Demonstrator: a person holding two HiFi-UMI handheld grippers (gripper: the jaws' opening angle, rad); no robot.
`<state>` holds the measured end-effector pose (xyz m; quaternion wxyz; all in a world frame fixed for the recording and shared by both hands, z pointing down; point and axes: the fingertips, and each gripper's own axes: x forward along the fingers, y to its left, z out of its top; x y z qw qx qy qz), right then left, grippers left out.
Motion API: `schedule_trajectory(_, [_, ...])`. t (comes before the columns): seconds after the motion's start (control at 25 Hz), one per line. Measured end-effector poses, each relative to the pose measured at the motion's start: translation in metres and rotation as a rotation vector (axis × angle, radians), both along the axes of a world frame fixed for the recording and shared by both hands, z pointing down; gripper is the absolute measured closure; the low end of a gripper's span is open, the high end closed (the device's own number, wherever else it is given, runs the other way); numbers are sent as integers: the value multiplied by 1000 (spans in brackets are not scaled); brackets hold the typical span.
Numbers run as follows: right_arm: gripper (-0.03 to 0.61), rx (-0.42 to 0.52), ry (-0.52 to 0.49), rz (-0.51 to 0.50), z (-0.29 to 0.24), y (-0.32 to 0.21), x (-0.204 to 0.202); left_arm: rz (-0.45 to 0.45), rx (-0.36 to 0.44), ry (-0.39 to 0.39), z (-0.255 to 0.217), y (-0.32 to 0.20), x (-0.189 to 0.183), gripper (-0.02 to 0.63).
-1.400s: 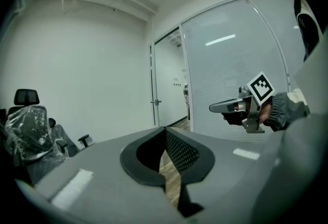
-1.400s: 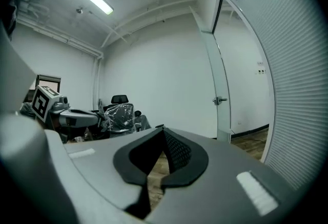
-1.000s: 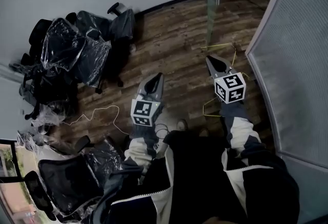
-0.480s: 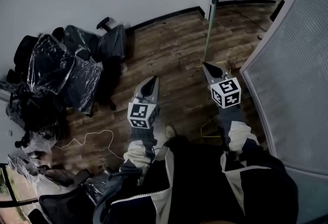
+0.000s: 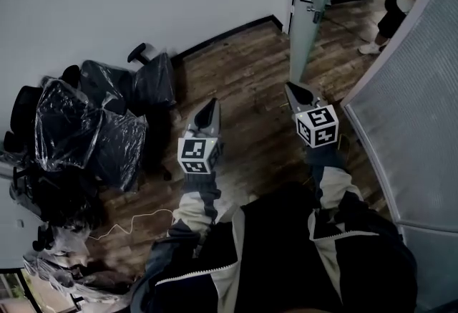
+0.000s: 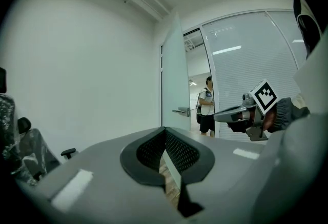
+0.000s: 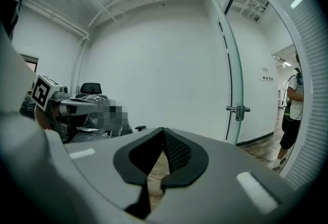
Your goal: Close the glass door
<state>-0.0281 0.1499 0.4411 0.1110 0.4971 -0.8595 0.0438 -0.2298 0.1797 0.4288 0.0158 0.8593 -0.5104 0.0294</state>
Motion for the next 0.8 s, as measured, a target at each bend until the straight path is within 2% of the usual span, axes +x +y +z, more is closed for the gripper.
schedule_trajectory(0.28, [574, 4, -7, 9, 4, -57, 10, -21, -13, 7, 7, -59, 8, 611])
schedule_trajectory(0.48, [574, -11, -46, -6, 18, -125, 16, -40, -32, -14, 17, -119, 17, 611])
schedule_trajectory(0.8, [574, 2, -68, -87, 5, -248, 35, -71, -49, -37, -3, -243, 71, 611])
